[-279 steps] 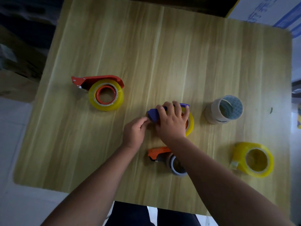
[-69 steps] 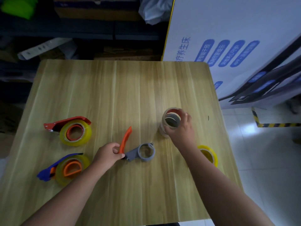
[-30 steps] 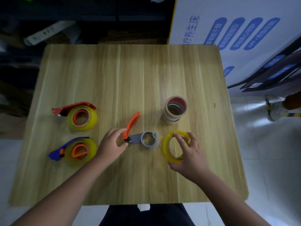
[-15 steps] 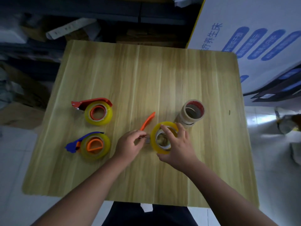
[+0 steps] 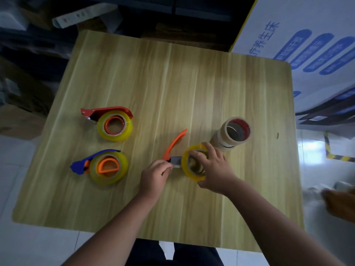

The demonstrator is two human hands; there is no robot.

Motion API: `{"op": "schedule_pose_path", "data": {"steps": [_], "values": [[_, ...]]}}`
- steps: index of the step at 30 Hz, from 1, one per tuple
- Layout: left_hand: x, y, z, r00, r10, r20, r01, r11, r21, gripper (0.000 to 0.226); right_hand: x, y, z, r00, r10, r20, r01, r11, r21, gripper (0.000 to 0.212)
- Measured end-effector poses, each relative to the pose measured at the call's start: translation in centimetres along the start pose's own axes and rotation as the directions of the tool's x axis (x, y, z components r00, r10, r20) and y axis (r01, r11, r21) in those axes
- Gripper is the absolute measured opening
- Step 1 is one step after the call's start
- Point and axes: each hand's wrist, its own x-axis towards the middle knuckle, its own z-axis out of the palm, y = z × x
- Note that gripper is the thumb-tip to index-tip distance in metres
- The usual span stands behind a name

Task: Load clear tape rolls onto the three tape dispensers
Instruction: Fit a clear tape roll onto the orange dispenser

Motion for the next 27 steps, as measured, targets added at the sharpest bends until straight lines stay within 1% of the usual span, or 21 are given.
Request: {"op": "schedule_pose_path", "data": {"steps": [4,9,22,27], "values": [[-0.1,-0.9,0.7,0.988,0.144,-0.060,-0.143,0.990,0.011,0.013,0.3,0.3,1.1,1.000,0.010,-0.011,-0.010,0.999,0.030,0.108],[-0.8,-1.6,0.9,0.973,0.214,-0.091,-0.207,0.975,0.075,0.012,0.1,0.5,1.4,0.999,-0.003,-0.044,0.004,0.999,0.037,0.107],[-1.2,-1.9,0.8,0.977,0.175,-0.123,-0.173,0.984,0.029,0.012,-0.8,-0.6,2.3,0.996,0.011,-0.092,-0.007,0.999,0.047,0.103],[-1.3,-2.1,0.6,0.971,0.208,-0.113,-0.203,0.977,0.061,0.010,-1.5,-0.8,2.9,0.992,0.032,-0.123,-0.017,0.992,0.126,0.100]]}}
